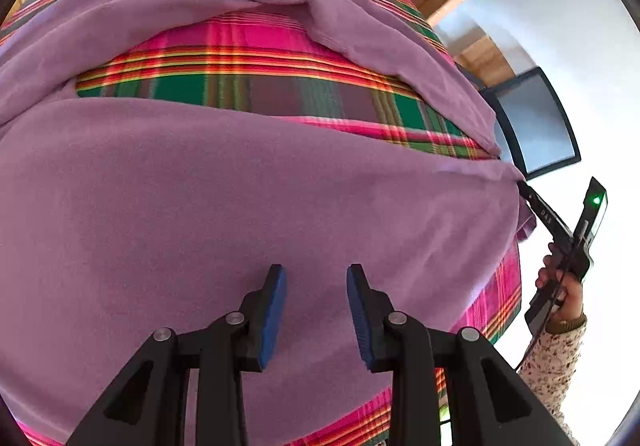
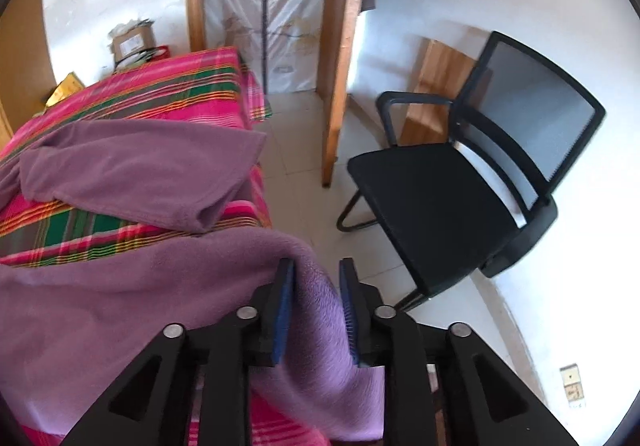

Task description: Fold clothes

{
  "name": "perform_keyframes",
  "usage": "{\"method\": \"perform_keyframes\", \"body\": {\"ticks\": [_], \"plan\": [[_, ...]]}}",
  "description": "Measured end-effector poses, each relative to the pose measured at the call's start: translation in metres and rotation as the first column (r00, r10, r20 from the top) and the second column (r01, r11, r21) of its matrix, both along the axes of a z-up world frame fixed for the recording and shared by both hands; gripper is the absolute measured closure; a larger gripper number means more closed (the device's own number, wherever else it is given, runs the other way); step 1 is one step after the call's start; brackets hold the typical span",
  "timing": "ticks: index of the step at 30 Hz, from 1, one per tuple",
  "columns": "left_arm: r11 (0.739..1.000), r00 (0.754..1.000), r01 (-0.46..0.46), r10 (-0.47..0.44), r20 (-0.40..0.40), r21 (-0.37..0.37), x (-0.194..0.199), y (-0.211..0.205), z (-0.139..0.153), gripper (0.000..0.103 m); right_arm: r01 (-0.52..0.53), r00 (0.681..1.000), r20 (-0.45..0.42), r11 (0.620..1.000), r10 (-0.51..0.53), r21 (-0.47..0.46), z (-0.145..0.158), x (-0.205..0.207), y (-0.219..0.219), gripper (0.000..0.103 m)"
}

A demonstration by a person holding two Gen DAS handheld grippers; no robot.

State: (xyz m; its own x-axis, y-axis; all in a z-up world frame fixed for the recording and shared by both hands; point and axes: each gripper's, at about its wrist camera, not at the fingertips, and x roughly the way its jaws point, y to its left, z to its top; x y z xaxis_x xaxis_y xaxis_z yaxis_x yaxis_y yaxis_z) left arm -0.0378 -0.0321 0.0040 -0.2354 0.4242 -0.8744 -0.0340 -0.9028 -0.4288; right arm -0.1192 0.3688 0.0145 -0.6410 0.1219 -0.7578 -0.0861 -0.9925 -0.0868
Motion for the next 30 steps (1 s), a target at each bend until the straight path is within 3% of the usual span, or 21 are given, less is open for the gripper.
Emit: {"method": "perform_keyframes", "body": {"ticks": [8, 13, 20, 23, 25, 30], "plan": [[0.991, 0.991, 0.134, -0.135, -0.021, -0.017, 0.015, 0.031, 0.002, 0.071, 0.086, 0.994, -0.050, 0.978, -0.097, -0.192, 0.016, 0.039, 0.042, 0.075], [0.983, 0.983, 0.175, -0.178, -0.052, -0.060, 0.024, 0.043, 0.004, 0.071, 0.001, 0.999, -0.042, 0.938, -0.016, -0.346, 0.011, 0.060, 0.042, 0.075], [0.979, 0.979, 0.197, -0.199, -0.049, -0.054, 0.036, 0.045, 0.004, 0.071, -0.041, 0.999, -0.036, 0.925, 0.029, -0.377, -0.006, 0.070, 0.032, 0.071], [0.981, 0.981, 0.187, -0.189, -0.050, -0.050, 0.043, 0.042, 0.005, 0.071, -0.080, 0.997, -0.047, 0.922, 0.068, -0.378, -0.010, 0.070, 0.025, 0.062], [0.982, 0.981, 0.182, -0.185, -0.051, -0.049, 0.046, 0.041, 0.006, 0.071, -0.099, 0.995, -0.043, 0.933, 0.090, -0.346, -0.012, 0.069, 0.019, 0.057], [0.984, 0.983, 0.172, -0.175, -0.052, -0.050, 0.046, 0.040, 0.006, 0.071, -0.140, 0.990, -0.033, 0.952, 0.136, -0.271, -0.022, 0.067, 0.006, 0.056]]}}
